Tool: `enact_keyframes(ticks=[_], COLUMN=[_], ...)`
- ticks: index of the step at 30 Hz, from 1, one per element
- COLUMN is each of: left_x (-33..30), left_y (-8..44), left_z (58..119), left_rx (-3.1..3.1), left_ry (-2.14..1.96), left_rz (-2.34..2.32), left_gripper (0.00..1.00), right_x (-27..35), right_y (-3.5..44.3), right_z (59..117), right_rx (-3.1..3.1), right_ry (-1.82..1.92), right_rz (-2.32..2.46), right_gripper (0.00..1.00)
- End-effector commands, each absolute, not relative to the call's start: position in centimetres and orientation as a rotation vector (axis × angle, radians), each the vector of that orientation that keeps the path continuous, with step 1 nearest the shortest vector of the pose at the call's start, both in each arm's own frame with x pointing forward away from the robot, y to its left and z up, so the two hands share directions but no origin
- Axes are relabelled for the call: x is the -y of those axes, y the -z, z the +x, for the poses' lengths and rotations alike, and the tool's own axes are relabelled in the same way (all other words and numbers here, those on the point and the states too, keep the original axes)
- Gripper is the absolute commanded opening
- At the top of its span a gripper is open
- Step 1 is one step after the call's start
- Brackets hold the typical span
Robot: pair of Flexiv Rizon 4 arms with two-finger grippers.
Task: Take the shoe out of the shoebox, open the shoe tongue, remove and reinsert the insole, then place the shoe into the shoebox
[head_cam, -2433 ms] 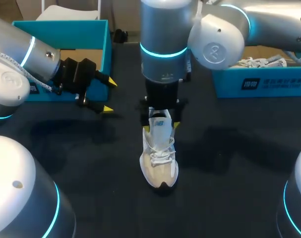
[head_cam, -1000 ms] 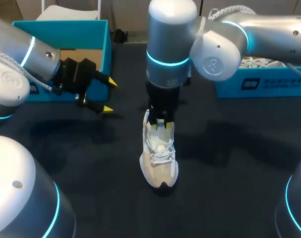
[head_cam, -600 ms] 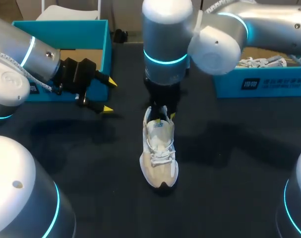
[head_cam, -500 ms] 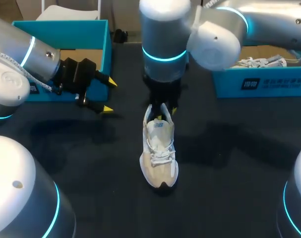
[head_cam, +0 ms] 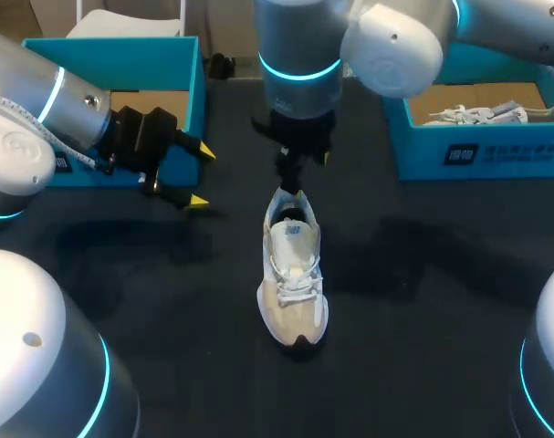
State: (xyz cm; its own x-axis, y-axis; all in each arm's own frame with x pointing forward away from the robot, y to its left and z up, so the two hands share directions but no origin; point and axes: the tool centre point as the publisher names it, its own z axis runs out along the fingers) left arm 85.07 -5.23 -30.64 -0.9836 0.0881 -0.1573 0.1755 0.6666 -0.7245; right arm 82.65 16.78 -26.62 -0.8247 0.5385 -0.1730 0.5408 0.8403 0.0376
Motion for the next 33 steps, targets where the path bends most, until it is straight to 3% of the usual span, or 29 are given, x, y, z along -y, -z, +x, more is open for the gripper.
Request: enact_keyframes(ticks=[1, 8, 26, 28, 30, 33], left_x=[5.2, 5.2, 5.2, 5.2, 5.2, 5.2], left_y=[30.6, 30.6, 30.6, 30.6, 30.6, 30.6], left_z=[85.0, 85.0, 85.0, 85.0, 85.0, 85.0], left_rx=[-2.768, -2.768, -2.768, -2.768, -2.768, -2.768], left_ry=[1.22, 1.22, 1.22, 1.22, 1.22, 1.22], left_rz=[0.222, 0.222, 0.222, 0.222, 0.222, 0.222], left_gripper=[1.0, 1.0, 1.0, 1.0, 1.0, 1.0], right_x=[-17.4, -18.5, -19.7, -19.7, -19.8, -19.6], right_y=[27.5, 29.3, 34.8, 35.3, 35.6, 36.0], right_z=[83.8, 84.5, 87.0, 87.2, 87.4, 87.8], right_rx=[-2.898, -2.922, -2.925, -2.934, -2.942, -2.942], right_ry=[0.028, -0.015, -0.018, -0.008, -0.002, 0.002], right_rz=[0.54, 0.402, 0.182, 0.148, 0.119, 0.096], right_gripper=[0.92, 0.84, 0.9, 0.85, 0.7, 0.62])
